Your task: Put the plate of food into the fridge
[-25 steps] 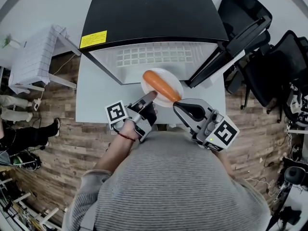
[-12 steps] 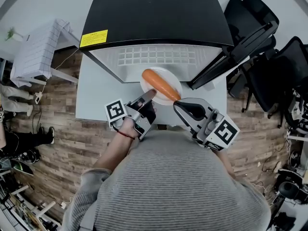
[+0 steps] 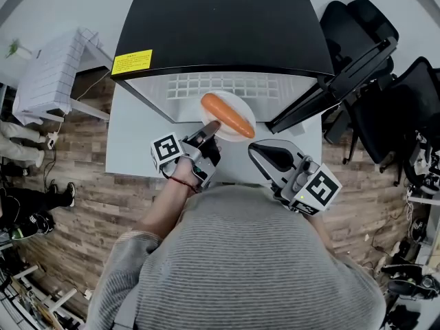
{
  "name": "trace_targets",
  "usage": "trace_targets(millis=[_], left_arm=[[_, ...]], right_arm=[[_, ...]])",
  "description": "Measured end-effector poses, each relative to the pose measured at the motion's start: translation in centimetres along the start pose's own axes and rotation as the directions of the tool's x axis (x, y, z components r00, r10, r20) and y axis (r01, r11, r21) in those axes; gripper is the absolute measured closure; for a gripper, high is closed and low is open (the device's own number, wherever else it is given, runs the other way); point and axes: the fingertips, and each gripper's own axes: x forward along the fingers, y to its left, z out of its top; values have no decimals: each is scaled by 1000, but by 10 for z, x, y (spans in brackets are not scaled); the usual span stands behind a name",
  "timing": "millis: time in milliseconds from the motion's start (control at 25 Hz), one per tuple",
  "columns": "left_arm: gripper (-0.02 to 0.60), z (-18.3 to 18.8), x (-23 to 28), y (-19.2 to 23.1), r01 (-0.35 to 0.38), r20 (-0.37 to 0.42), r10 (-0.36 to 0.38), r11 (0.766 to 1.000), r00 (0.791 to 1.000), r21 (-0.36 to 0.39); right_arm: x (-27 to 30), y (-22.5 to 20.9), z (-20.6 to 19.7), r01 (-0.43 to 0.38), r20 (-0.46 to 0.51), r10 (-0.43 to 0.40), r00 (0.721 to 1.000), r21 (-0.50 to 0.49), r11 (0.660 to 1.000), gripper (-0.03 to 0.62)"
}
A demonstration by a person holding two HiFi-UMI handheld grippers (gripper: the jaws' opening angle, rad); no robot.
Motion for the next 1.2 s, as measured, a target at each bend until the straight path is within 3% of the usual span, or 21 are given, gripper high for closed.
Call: trace_targets(millis=[1200], left_arm=[[528, 54, 41, 10, -24, 165, 36, 997, 986, -74]], right_arm=[[-2, -28, 1, 29, -5, -28, 1000, 19, 999, 580]])
